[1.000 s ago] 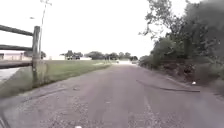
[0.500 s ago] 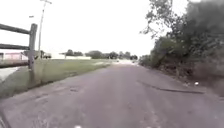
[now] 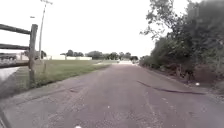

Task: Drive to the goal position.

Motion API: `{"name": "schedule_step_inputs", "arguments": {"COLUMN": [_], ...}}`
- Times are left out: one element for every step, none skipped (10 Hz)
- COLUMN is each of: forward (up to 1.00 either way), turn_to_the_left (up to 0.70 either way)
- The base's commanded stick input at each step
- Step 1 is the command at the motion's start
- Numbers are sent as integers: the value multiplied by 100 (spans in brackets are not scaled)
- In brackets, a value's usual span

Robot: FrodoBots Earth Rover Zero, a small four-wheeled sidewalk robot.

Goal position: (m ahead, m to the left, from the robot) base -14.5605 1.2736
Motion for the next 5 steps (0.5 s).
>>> {"name": "schedule_step_inputs", "arguments": {"forward": [7, 7, 7, 6, 7], "turn_to_the_left": [12, 12, 12, 11, 12]}}
